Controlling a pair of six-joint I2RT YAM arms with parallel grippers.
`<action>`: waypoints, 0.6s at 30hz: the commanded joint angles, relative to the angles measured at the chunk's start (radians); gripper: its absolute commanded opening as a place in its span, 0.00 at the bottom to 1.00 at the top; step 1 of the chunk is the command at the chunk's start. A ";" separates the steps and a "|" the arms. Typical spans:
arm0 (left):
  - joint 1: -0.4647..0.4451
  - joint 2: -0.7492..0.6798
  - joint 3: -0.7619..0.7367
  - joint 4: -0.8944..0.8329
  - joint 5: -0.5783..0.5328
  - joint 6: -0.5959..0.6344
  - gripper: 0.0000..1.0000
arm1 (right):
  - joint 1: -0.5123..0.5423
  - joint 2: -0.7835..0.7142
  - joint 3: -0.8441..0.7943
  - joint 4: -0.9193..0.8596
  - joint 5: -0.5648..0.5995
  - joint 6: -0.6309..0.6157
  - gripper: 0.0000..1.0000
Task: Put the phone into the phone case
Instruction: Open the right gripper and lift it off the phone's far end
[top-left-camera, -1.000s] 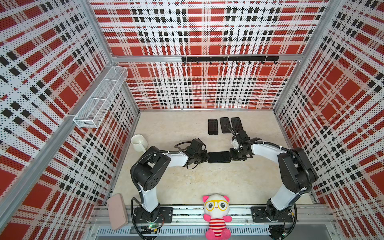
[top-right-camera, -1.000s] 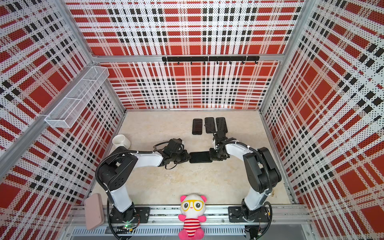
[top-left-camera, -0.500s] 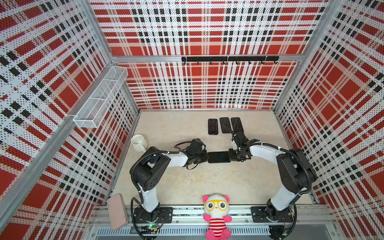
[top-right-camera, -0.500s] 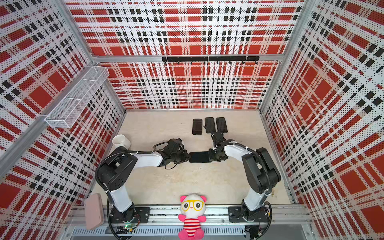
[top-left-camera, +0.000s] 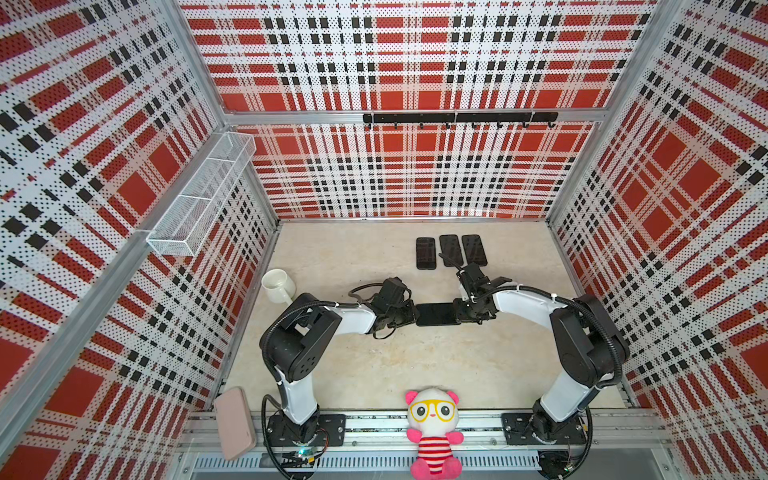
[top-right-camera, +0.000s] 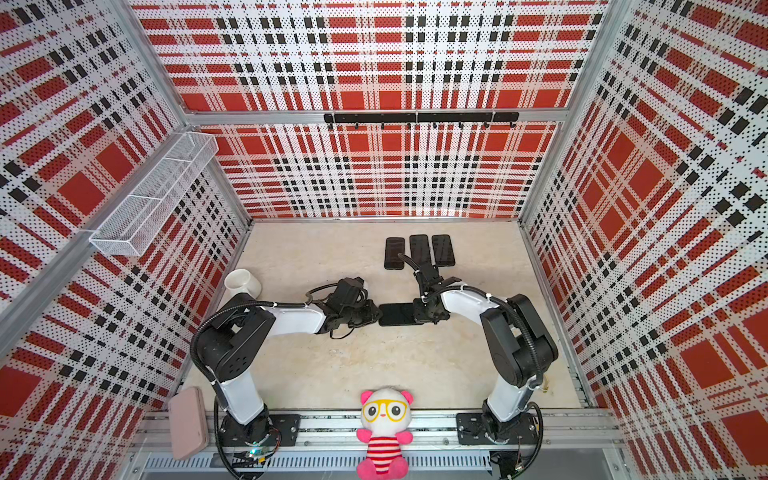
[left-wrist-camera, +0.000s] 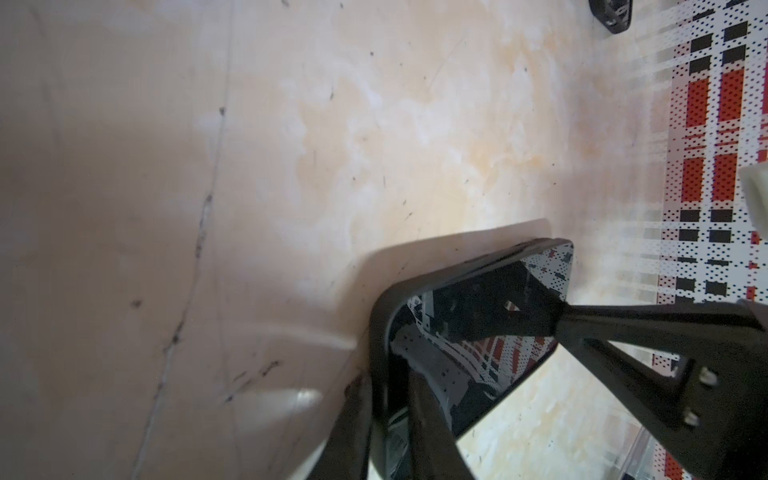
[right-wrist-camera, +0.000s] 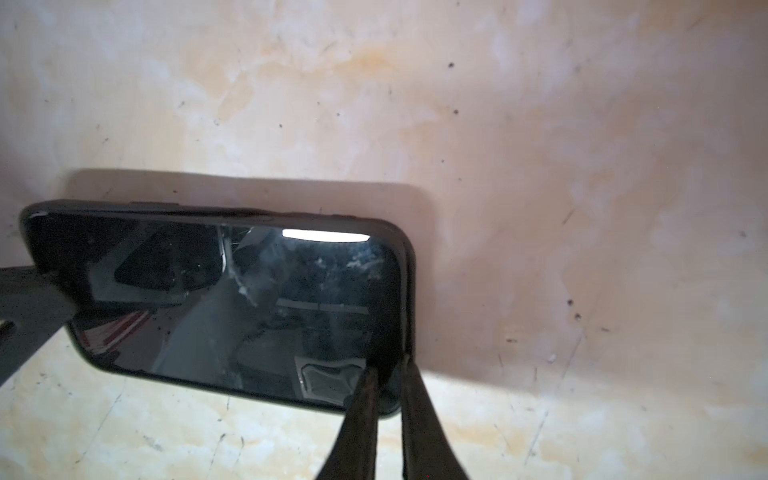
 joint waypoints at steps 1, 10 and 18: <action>-0.008 -0.029 -0.019 -0.023 0.019 0.032 0.23 | 0.049 0.042 -0.031 -0.153 -0.055 -0.029 0.17; 0.030 -0.085 0.013 -0.063 0.012 0.078 0.44 | -0.003 -0.106 0.129 -0.301 0.019 -0.098 0.35; 0.007 -0.135 0.000 -0.097 -0.041 0.062 0.65 | -0.068 -0.130 0.243 -0.331 -0.018 -0.238 0.43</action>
